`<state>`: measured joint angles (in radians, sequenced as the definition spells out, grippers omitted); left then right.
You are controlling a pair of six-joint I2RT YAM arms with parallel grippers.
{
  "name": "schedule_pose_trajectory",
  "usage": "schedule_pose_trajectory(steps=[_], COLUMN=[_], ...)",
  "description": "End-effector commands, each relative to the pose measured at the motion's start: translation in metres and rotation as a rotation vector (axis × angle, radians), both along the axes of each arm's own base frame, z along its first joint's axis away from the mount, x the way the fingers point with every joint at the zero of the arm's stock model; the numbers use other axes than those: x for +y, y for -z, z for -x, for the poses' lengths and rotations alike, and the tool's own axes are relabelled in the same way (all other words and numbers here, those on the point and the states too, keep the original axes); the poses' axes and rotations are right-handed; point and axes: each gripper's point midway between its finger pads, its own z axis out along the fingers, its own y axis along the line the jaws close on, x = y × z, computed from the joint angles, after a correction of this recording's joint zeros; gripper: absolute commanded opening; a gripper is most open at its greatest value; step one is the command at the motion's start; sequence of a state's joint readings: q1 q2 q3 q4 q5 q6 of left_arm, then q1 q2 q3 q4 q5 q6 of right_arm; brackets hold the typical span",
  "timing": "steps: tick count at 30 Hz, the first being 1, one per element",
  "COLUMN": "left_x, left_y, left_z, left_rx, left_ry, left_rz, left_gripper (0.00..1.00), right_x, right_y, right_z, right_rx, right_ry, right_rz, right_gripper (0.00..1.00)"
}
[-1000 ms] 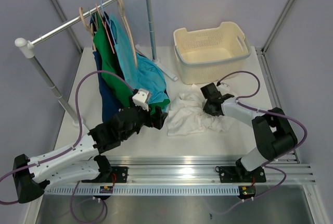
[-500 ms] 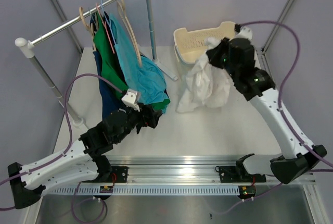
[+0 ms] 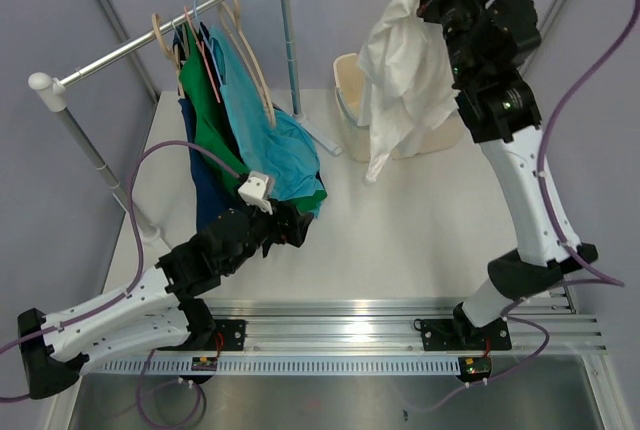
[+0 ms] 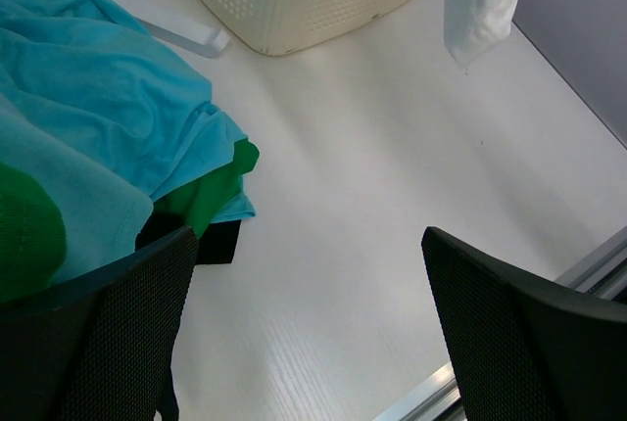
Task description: Remove the t-shirt from the hanger
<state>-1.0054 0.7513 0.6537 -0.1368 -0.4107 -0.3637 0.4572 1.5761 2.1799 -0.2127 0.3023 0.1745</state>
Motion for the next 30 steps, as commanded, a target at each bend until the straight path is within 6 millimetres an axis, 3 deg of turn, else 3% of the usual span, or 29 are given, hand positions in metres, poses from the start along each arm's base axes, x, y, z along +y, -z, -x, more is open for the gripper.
schedule_pose_trajectory(steps=[1, 4, 10, 14, 17, 20, 27, 30], left_x=[-0.009, -0.015, -0.017, -0.02, -0.025, -0.029, -0.03, -0.03], left_y=[-0.008, -0.006, -0.007, -0.006, -0.005, -0.004, -0.003, -0.003], left_z=[0.0, 0.001, 0.003, 0.003, 0.005, 0.006, 0.006, 0.007], left_rx=[-0.004, 0.006, 0.008, 0.014, 0.023, 0.029, 0.032, 0.032], left_ry=[0.018, 0.039, 0.056, 0.064, 0.087, 0.1, 0.106, 0.109], left_rz=[0.044, 0.049, 0.049, 0.052, 0.054, 0.055, 0.051, 0.05], left_gripper=[0.99, 0.99, 0.99, 0.99, 0.99, 0.99, 0.99, 0.99], right_x=[-0.003, -0.002, -0.018, -0.033, -0.033, -0.034, -0.032, -0.042], right_y=[-0.039, -0.048, -0.058, -0.05, -0.037, -0.006, 0.093, 0.158], right_z=[-0.027, -0.049, -0.062, -0.081, -0.1, -0.126, -0.182, -0.203], right_rx=[-0.153, -0.193, -0.288, -0.296, -0.27, -0.207, -0.045, 0.063], right_ry=[0.11, 0.167, 0.238, 0.232, 0.19, 0.215, 0.272, 0.291], right_rz=[0.065, 0.108, 0.05, 0.042, 0.034, 0.072, 0.246, 0.262], right_gripper=[0.0, 0.0, 0.0, 0.0, 0.0, 0.0, 0.0, 0.0])
